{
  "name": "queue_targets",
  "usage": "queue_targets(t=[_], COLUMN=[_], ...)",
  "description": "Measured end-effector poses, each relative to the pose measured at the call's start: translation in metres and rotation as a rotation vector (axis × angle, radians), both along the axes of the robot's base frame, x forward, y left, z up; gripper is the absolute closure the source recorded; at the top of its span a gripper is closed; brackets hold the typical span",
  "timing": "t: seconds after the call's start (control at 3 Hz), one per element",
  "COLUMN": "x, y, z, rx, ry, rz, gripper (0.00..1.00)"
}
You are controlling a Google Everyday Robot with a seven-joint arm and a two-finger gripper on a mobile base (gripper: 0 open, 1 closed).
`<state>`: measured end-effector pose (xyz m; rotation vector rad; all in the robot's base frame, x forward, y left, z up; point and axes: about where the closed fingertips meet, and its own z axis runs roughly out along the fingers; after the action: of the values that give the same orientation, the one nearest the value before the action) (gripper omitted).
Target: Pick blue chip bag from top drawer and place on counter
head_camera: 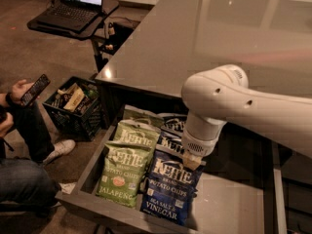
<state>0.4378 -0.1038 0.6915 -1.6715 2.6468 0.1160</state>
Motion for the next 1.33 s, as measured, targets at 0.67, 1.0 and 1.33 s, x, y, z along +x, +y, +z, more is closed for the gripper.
queue_targets(t=[0.67,1.0,1.33], x=[-0.036,-0.047,-0.059], y=[-0.044,-0.061,-0.066], z=[0.090,0.130,0.174], rx=[0.162,0.236,0.277], ry=[-0.012,-0.029,-0.079], rz=[-0.140,-0.161,-0.124], gripper=[1.00,1.00,1.00])
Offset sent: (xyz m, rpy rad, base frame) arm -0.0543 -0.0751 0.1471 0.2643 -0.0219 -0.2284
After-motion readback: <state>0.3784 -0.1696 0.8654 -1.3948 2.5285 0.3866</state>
